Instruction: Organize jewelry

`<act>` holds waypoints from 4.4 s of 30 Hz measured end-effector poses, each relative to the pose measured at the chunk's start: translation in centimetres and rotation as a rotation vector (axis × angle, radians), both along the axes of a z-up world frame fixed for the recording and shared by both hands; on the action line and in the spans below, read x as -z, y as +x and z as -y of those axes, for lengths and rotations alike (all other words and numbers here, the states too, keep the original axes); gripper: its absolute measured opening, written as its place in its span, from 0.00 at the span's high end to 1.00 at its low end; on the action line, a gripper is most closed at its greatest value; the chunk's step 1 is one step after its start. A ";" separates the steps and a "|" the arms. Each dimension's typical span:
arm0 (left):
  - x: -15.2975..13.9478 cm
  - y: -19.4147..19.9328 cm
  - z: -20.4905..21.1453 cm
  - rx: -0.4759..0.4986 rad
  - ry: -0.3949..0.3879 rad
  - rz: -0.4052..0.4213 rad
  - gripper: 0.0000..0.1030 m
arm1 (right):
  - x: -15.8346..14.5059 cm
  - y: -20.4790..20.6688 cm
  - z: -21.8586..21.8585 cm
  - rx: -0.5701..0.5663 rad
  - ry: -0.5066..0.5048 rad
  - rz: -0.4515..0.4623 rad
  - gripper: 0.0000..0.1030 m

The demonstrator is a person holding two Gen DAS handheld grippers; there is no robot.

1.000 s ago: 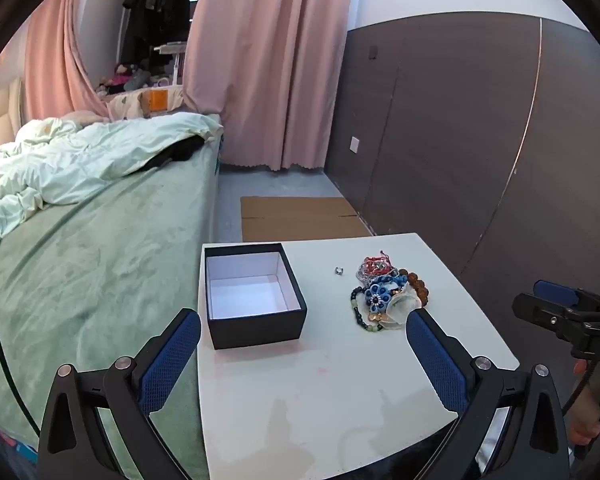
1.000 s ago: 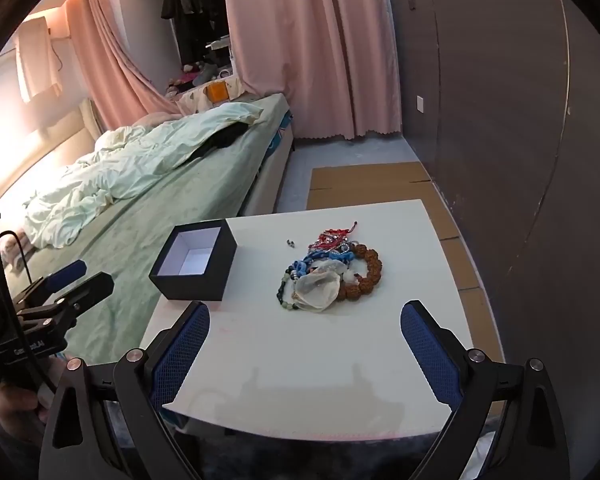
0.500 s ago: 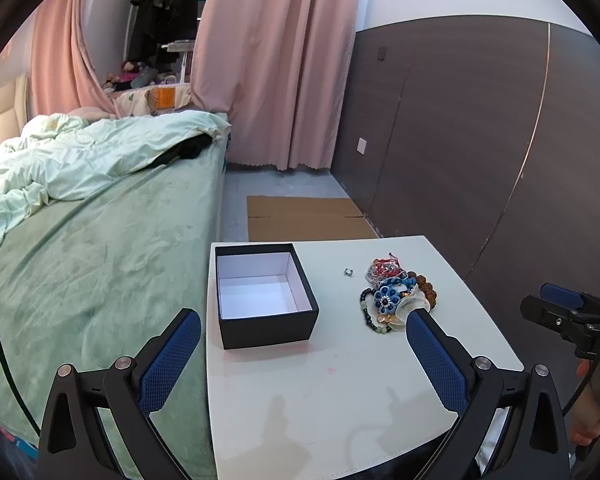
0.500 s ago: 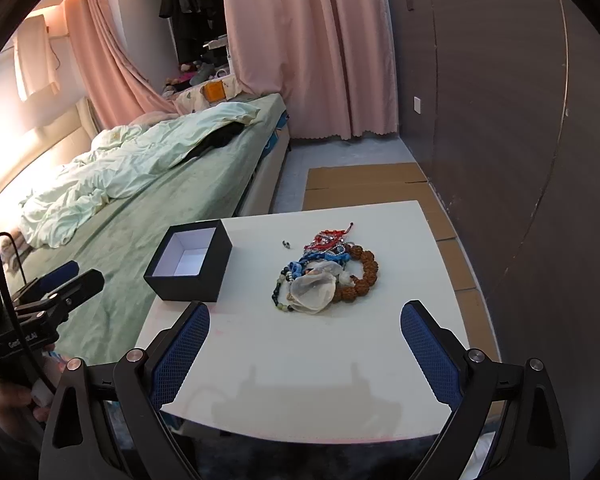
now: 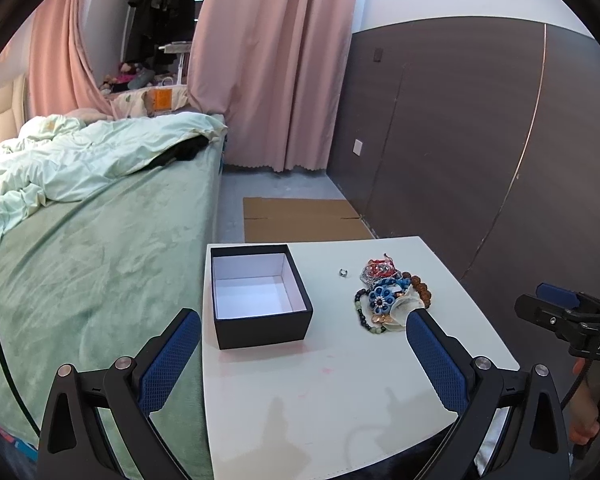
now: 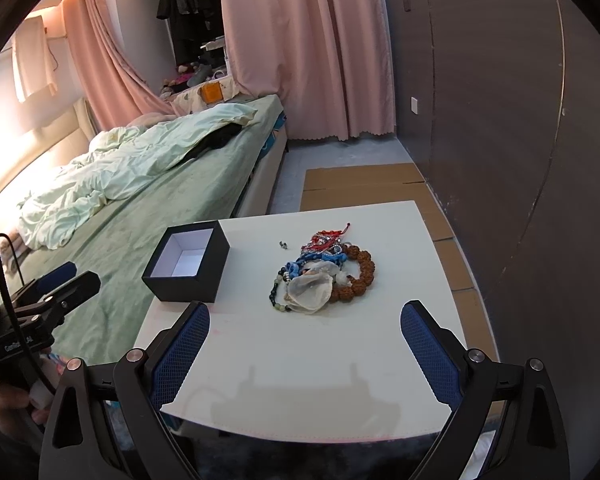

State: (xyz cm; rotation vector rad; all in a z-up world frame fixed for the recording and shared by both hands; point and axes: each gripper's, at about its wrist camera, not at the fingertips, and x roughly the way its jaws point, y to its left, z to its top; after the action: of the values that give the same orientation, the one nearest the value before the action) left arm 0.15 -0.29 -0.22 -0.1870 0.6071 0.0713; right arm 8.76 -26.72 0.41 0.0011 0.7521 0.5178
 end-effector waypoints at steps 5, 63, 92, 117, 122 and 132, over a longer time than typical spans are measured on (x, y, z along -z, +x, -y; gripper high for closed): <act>-0.1 0.1 0.2 0.001 0.000 0.000 0.00 | 0.0 0.1 0.0 0.000 -0.002 0.002 0.06; 2.9 7.9 3.9 0.122 -0.076 -0.074 0.29 | 3.2 8.0 6.3 0.255 0.231 -0.247 0.09; 6.5 14.9 4.2 0.130 -0.119 -0.160 0.45 | 14.0 14.4 -0.5 0.131 0.496 -0.741 0.55; 9.5 16.7 7.8 0.201 -0.095 -0.244 0.44 | 9.7 14.9 6.6 0.258 0.669 -0.560 0.97; 10.3 17.2 8.5 0.212 -0.068 -0.264 0.45 | 9.2 14.7 7.7 0.279 0.685 -0.539 0.97; 11.7 18.0 8.6 0.198 -0.079 -0.283 0.45 | 8.9 14.7 8.3 0.301 0.678 -0.526 0.97</act>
State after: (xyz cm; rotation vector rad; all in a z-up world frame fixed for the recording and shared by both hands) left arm 18.10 -8.91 -11.88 -0.1935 0.9088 -0.1199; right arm 23.51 -35.06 -8.50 0.8975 1.0323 0.4654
